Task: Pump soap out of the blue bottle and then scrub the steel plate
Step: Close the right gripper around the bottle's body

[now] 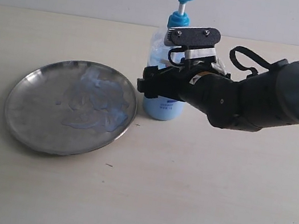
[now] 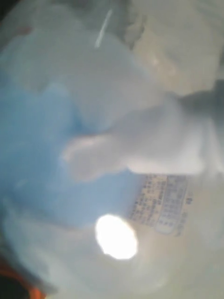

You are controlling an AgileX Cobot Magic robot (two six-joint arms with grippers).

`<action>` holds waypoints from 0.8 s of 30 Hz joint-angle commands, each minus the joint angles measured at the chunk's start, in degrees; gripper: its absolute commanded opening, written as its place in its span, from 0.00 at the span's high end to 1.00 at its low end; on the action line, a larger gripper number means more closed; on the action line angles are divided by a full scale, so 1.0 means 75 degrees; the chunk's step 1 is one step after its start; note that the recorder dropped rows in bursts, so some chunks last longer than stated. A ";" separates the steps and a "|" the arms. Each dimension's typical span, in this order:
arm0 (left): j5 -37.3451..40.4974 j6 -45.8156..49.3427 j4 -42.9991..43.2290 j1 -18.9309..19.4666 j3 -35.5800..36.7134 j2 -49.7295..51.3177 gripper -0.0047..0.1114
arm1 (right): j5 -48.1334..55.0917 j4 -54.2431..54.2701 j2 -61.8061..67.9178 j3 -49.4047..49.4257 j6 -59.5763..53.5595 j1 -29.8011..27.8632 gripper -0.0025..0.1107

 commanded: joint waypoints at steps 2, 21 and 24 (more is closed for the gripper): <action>-0.0050 0.0033 0.0014 0.0019 0.0019 -0.0031 0.96 | 0.0018 0.0466 -0.0428 0.0279 -0.0443 0.0043 0.98; -0.0920 0.0033 0.0045 0.0019 0.0019 -0.0031 0.96 | 0.0246 0.0311 -0.0765 0.0279 -0.0759 0.0043 0.98; -0.1686 0.0033 0.0045 0.0019 0.0019 -0.0031 0.96 | 0.0381 0.0311 -0.0795 0.0279 -0.0773 0.0043 0.98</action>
